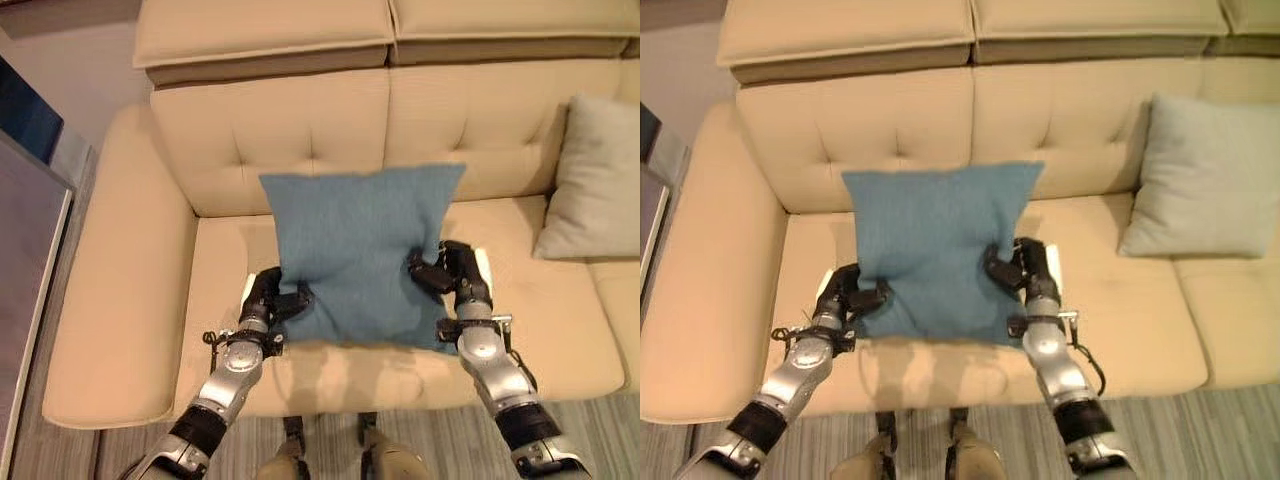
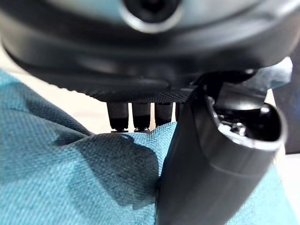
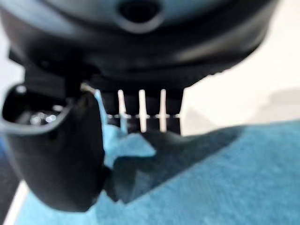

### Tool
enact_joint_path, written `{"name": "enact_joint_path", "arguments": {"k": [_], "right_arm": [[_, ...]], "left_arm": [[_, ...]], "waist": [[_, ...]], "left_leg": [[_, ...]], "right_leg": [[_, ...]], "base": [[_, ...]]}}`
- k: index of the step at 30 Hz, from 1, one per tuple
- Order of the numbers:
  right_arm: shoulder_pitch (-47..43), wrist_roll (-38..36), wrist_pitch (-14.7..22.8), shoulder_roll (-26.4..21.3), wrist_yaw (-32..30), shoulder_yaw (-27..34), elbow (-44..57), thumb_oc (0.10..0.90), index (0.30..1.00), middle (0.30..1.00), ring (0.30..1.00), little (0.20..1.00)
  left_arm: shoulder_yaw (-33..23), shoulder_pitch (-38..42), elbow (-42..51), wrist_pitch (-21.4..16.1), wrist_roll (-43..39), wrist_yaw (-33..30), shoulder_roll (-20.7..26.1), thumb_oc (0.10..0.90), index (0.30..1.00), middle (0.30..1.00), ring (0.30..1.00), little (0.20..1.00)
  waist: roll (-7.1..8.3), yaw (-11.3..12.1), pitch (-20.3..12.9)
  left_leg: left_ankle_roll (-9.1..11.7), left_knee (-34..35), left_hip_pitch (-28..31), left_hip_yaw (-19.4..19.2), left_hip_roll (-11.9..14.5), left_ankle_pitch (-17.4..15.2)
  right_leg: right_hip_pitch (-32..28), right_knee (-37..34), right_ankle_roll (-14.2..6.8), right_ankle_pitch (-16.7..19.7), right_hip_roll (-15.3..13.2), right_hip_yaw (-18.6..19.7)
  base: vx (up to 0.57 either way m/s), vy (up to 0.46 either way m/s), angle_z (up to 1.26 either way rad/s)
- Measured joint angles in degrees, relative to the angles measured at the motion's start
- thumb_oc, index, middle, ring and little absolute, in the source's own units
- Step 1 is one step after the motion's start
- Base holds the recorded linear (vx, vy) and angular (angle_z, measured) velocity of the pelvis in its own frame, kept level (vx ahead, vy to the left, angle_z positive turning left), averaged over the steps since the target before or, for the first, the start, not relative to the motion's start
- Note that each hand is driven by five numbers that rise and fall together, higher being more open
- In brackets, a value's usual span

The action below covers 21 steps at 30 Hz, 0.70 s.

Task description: Pick up all the scattered cushions and arrange them neatly on the sofa.

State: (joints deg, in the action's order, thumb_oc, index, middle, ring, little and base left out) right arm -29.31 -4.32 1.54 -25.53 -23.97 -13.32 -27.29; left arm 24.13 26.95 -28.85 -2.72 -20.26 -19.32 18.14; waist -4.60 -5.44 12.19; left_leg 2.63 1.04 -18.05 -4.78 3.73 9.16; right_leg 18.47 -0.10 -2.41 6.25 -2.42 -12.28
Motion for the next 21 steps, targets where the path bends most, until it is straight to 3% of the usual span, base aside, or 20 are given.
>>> {"name": "enact_joint_path", "arguments": {"k": [2, 5, 7, 12, 13, 14, 18, 20, 21], "right_arm": [[-11.3, 1.1, -0.1, -4.0, -1.1, -1.6, -6.2, 0.400, 0.300, 0.300, 0.300, 0.300], [-21.9, 1.9, -0.2, -5.5, -4.4, -3.0, -10.7, 0.400, 0.300, 0.300, 0.300, 0.300], [-25.4, 3.5, -0.2, -5.7, -7.2, -3.9, -10.6, 0.400, 0.300, 0.300, 0.300, 0.300], [-28.9, 6.5, -0.2, -6.1, -13.7, -5.0, -10.6, 0.400, 0.300, 0.300, 0.300, 0.300], [-29.1, 6.7, -0.3, -6.1, -14.5, -5.0, -10.6, 0.538, 0.507, 0.507, 0.507, 0.507], [-29.3, 6.9, -0.5, -6.1, -15.5, -6.1, -10.7, 0.800, 0.900, 0.900, 0.900, 0.900], [-33.8, 6.8, -0.8, -6.2, -15.1, -10.7, -17.5, 0.800, 0.900, 0.900, 0.900, 0.900], [-33.8, 6.3, -0.9, -6.6, -14.9, -11.6, -18.8, 0.800, 0.900, 0.900, 0.900, 0.900], [-33.8, 6.0, -1.1, -6.9, -14.7, -11.7, -19.7, 0.800, 0.900, 0.900, 0.900, 0.900]], "left_arm": [[1.5, 10.5, -3.6, -0.1, -0.1, -1.2, 1.2, 0.400, 0.300, 0.300, 0.300, 0.300], [2.6, 20.4, -5.2, -0.8, -0.1, -4.1, 2.4, 0.400, 0.300, 0.300, 0.300, 0.300], [2.7, 23.9, -5.6, -1.7, 0.3, -5.8, 3.6, 0.400, 0.300, 0.300, 0.300, 0.300], [2.7, 31.5, -8.4, -2.4, 4.3, -9.9, 3.7, 0.400, 0.300, 0.300, 0.300, 0.300], [2.7, 32.2, -8.4, -2.7, 4.8, -10.6, 3.6, 0.463, 0.394, 0.394, 0.394, 0.394], [2.7, 32.3, -8.7, -3.2, 5.6, -11.8, 3.5, 0.800, 0.900, 0.900, 0.900, 0.900], [2.9, 33.4, -13.0, -3.3, 5.8, -12.4, 3.5, 0.800, 0.900, 0.900, 0.900, 0.900], [2.9, 33.3, -13.7, -3.3, 5.6, -12.3, 3.4, 0.800, 0.900, 0.900, 0.900, 0.900], [2.9, 33.3, -13.7, -3.3, 5.6, -12.3, 3.0, 0.800, 0.900, 0.900, 0.900, 0.900]], "waist": [[-1.68, 1.1, 0.5], [-2.05, 1.9, 1.3], [-2.48, 1.9, 2.8], [-2.58, 1.8, 3.0], [-2.53, 1.8, 3.0], [-2.53, 1.8, 3.0], [-2.50, 1.9, 3.0], [-2.08, 1.9, 3.4], [-2.07, 1.9, 3.6]], "left_leg": [[1.0, 0.5, -5.3, 1.5, 0.4, -0.4], [1.0, 2.1, -9.1, 1.8, 0.5, -0.2], [0.5, 2.2, -9.0, 2.2, 0.7, 2.7], [0.3, 3.3, -10.2, 2.3, 0.3, 2.9], [0.3, 3.4, -10.4, 2.3, 0.1, 2.9], [0.2, 3.4, -10.4, 2.5, 0.0, 3.0], [0.1, 3.4, -10.7, 3.9, -0.3, 3.1], [-1.1, 3.4, -10.5, 4.3, -0.6, 4.0], [-2.1, 3.4, -10.5, 5.1, -0.7, 4.7]], "right_leg": [[5.9, 1.8, 1.2, 0.3, 0.0, -0.8], [10.6, 2.5, 2.4, 1.1, -0.1, -1.6], [10.8, 3.0, 2.5, 1.0, 0.3, -1.6], [12.2, 3.1, 2.4, 0.7, -0.1, -1.6], [12.3, 3.1, 2.4, 0.7, -0.3, -1.6], [12.3, 3.2, 2.4, 0.7, -0.5, -1.6], [12.3, 3.3, 2.2, 0.6, -0.9, -1.6], [12.6, 5.1, 1.5, 0.1, -1.4, -1.6], [14.5, 9.3, 0.8, -1.3, -2.1, -1.5]], "base": [[-0.05, -0.032, 0.20], [-0.01, -0.022, 0.13], [0.00, -0.028, -0.05], [0.00, -0.012, 0.04], [-0.01, -0.037, 0.10], [-0.01, -0.032, 0.10], [0.00, -0.024, 0.09], [0.00, -0.023, 0.13], [0.00, -0.023, 0.16]]}}
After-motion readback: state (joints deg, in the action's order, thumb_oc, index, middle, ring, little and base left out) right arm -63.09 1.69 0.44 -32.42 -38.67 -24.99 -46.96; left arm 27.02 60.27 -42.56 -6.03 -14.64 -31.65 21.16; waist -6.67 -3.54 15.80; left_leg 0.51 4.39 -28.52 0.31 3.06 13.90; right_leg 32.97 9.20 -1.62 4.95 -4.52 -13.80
